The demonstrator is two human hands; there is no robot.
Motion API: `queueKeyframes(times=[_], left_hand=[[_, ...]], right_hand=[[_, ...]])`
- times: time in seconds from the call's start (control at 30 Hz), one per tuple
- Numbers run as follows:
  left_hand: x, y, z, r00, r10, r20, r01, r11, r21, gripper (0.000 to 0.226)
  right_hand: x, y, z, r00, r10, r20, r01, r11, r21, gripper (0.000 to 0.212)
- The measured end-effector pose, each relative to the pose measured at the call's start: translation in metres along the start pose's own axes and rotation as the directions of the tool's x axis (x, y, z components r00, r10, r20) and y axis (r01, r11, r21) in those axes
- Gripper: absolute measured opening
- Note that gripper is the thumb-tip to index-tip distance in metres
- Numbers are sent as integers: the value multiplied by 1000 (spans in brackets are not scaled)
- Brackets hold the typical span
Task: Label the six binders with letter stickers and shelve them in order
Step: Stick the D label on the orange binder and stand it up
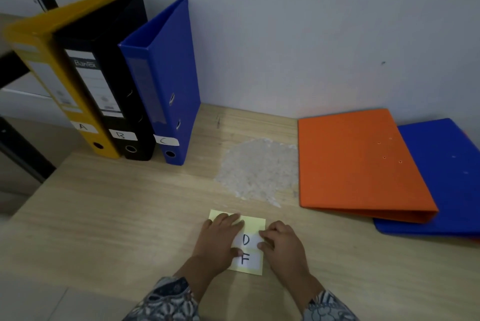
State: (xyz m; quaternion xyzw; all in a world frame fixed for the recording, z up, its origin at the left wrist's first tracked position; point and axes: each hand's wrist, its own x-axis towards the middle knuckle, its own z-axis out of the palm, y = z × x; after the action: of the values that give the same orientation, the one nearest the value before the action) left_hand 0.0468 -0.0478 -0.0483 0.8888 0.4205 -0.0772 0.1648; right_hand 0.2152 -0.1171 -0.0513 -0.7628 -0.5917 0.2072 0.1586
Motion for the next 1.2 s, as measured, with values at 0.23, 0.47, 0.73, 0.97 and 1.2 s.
queueKeyframes(times=[0.23, 0.47, 0.73, 0.97, 1.2], left_hand=[[0, 2, 3, 1000, -11, -3, 11, 1000, 0, 68], [-1, 3, 2, 1000, -23, -3, 23, 999, -29, 69], [-2, 3, 3, 1000, -21, -20, 20, 999, -39, 67], [-7, 5, 7, 999, -28, -47, 26, 999, -39, 65], [-8, 7, 5, 998, -37, -53, 35, 998, -43, 63]], right_hand=[[-1, 0, 1, 999, -2, -39, 3, 1000, 22, 30], [3, -2, 2, 997, 65, -49, -61, 996, 72, 28], [-3, 1, 6, 999, 0, -50, 1, 1000, 21, 38], [-4, 0, 5, 999, 10, -51, -7, 998, 65, 39], [-4, -3, 6, 996, 37, -86, -30, 996, 81, 29]])
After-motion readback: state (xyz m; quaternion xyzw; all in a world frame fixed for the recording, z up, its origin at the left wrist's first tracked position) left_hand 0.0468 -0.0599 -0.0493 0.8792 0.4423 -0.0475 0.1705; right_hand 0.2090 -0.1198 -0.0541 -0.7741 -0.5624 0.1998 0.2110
